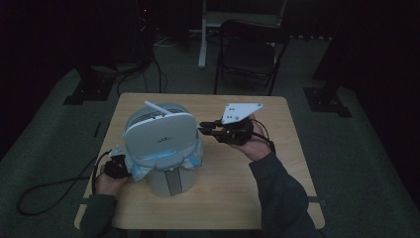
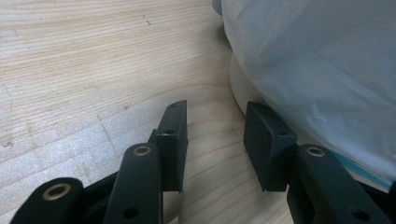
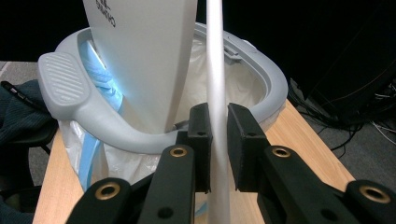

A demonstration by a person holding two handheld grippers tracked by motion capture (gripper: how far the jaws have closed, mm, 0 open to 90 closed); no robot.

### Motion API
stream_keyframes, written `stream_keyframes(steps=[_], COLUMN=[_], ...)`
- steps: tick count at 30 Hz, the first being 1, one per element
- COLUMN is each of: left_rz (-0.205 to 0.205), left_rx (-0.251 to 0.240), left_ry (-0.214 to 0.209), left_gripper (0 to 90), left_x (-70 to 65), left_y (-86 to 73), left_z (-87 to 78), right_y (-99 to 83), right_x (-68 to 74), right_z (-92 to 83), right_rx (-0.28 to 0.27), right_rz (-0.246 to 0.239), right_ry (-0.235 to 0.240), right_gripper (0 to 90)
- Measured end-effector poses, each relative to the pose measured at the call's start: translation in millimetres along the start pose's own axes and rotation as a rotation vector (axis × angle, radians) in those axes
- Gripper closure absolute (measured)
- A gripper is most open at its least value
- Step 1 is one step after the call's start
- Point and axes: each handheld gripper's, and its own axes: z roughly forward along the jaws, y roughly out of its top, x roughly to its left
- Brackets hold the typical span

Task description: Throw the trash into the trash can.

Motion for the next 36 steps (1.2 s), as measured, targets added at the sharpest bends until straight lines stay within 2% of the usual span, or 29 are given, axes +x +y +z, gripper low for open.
stream_keyframes(steps=[11,12,13,14,18,27,36], left_rz=[0.0,0.0,0.0,0.0,0.0,-0.001,-0.001], left_rx=[0.0,0.0,0.0,-0.002,-0.001,-0.002,0.0], left_ry=[0.0,0.0,0.0,-0.001,0.0,0.0,0.001], left_gripper=[60.9,61.0,60.9,60.9,60.9,60.9,60.9], left_x=[0.1,0.1,0.1,0.1,0.1,0.0,-0.1], left_y=[0.0,-0.1,-0.1,-0.2,-0.2,-0.2,0.0], left_z=[0.0,0.0,0.0,0.1,0.0,0.1,0.0], right_y=[3.1,3.2,3.3,3.6,4.9,1.4,1.4], right_x=[0.2,0.3,0.5,0.8,0.3,-4.8,-4.1], right_z=[0.4,0.3,-0.2,-0.8,-8.4,-15.6,-16.0], right_rx=[0.001,-0.002,-0.006,-0.017,-0.062,-0.104,-0.101], right_rz=[-0.01,-0.008,-0.009,-0.011,0.002,0.033,0.027], right_ry=[0.007,0.002,-0.003,-0.007,-0.027,-0.04,-0.031], right_gripper=[79.3,76.0,67.0,61.6,54.3,54.4,56.5])
